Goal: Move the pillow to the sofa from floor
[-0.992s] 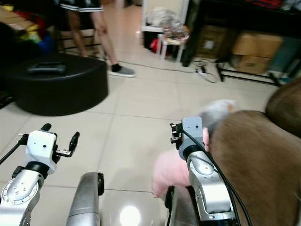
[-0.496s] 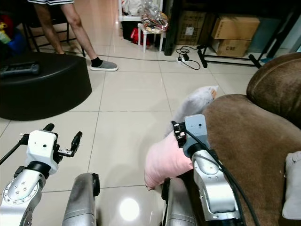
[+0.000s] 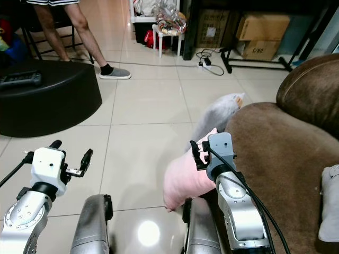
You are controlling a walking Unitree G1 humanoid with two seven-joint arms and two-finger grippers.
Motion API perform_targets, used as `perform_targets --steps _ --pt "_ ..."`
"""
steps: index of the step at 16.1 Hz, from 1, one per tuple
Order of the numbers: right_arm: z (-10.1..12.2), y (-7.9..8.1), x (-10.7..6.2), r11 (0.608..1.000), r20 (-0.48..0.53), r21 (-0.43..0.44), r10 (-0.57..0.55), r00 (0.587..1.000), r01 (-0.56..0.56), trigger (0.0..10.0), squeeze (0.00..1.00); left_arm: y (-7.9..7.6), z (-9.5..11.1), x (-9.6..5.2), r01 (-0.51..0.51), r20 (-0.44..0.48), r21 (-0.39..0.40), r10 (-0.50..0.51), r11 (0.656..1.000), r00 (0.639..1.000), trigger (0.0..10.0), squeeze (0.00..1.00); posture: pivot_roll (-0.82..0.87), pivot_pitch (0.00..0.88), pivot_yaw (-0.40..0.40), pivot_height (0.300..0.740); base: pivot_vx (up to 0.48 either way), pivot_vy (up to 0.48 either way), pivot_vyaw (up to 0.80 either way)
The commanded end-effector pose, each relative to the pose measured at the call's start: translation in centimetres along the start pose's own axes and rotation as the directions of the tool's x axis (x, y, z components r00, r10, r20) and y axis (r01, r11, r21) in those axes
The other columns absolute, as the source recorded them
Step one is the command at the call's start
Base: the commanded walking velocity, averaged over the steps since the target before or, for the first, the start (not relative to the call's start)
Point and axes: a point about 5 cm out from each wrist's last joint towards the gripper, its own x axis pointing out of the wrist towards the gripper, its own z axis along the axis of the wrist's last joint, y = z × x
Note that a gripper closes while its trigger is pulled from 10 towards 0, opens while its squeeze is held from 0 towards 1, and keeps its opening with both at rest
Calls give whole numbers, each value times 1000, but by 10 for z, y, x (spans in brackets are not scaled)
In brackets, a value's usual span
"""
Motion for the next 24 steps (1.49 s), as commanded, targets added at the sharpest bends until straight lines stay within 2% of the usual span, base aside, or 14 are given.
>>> perform_targets --steps 1,5,6,11,14,16,18,22,24 --pt "-2 -5 0 1000 -2 -4 -28 1000 28 10000 1000 -2 0 2 22 -1 14 -22 1000 1000 10000 1000 9 0 -28 526 0 0 0" --pt "-7 -3 -5 999 -13 -8 -49 999 49 10000 1000 -2 3 7 76 5 43 -76 996 997 10000 1000 -25 0 45 526 0 0 0" --pt "-10 -5 -8 998 -24 -8 -67 997 66 10000 0 -2 3 8 84 5 46 -84 995 996 10000 1000 -32 0 53 526 0 0 0" --pt "-10 -3 -9 999 -21 -6 -49 999 49 10000 0 -3 7 12 88 27 28 -88 996 996 10000 1000 -34 0 51 526 0 0 -606" --pt "-5 5 -4 1000 1 -18 25 1000 -25 10000 0 -1 6 8 63 25 24 -64 998 998 10000 1000 1 0 13 526 0 0 0" --pt "-4 13 -2 991 -5 -66 119 993 -119 10000 0 1 4 6 46 21 25 -47 999 999 10000 1000 1 0 13 526 0 0 0" --pt "-5 16 -4 982 -4 -77 170 985 -170 10000 0 2 4 3 42 19 27 -43 999 999 10000 1000 15 0 -1 526 0 0 800" --pt "-7 7 -2 983 -20 -71 168 986 -169 10000 0 2 3 0 40 17 23 -40 999 999 10000 1000 20 0 -7 526 0 0 200" --pt "-7 8 -2 982 -20 -79 168 986 -169 10000 0 1 3 0 43 18 17 -43 999 999 10000 1000 19 0 -6 526 0 0 0"
